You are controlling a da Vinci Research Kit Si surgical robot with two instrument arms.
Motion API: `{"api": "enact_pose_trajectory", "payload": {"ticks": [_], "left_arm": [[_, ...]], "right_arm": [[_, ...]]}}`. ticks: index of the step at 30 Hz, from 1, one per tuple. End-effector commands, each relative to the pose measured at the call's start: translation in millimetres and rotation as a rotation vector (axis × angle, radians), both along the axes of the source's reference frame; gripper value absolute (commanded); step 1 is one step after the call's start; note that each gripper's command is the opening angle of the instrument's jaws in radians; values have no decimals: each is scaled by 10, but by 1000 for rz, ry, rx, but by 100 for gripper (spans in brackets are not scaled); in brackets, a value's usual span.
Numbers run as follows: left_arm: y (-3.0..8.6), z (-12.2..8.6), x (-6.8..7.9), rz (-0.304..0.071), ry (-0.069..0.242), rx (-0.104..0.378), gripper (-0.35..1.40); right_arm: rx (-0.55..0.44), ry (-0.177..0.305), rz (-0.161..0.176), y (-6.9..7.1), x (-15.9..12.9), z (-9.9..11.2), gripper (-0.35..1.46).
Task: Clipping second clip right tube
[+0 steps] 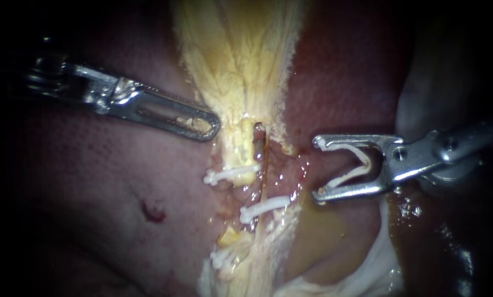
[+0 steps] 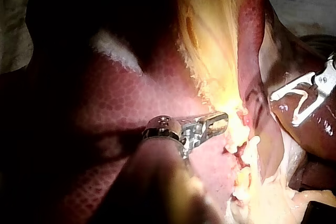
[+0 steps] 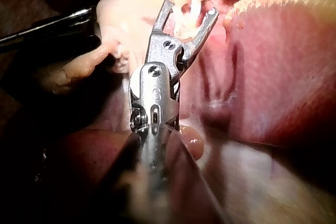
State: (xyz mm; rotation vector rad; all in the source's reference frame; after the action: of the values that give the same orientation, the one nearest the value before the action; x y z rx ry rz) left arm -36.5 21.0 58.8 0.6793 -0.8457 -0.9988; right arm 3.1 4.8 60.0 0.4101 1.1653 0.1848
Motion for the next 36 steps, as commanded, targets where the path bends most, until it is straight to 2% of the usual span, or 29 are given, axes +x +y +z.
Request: {"api": "enact_pose_trajectory", "payload": {"ticks": [1, 5, 8, 12, 17, 26, 32, 36], "left_arm": [[0, 0, 1, 0, 0, 0, -35], [1, -5, 8, 4, -3, 3, -35], [7, -16, 18, 4, -4, 6, -35], [21, -39, 40, -13, 9, 4, -35], [27, -58, 58, -36, 6, 0, -35], [27, -57, 57, -36, 7, -1, -35], [27, -56, 58, -36, 7, -1, -35], [27, -56, 58, -36, 7, -1, -35]], "right_arm": [[1, 1, 0, 0, 0, 1, 50], [3, 3, -4, 0, 2, 1, 50], [3, 5, -7, -1, 3, 2, 50], [5, 7, -11, -1, 4, 2, 50], [5, 7, -10, -1, 5, 3, 50], [6, 19, -29, -4, 12, 7, 50], [49, 23, -40, -20, 31, 25, 50], [94, 16, -34, -29, 46, 41, 50]]}}
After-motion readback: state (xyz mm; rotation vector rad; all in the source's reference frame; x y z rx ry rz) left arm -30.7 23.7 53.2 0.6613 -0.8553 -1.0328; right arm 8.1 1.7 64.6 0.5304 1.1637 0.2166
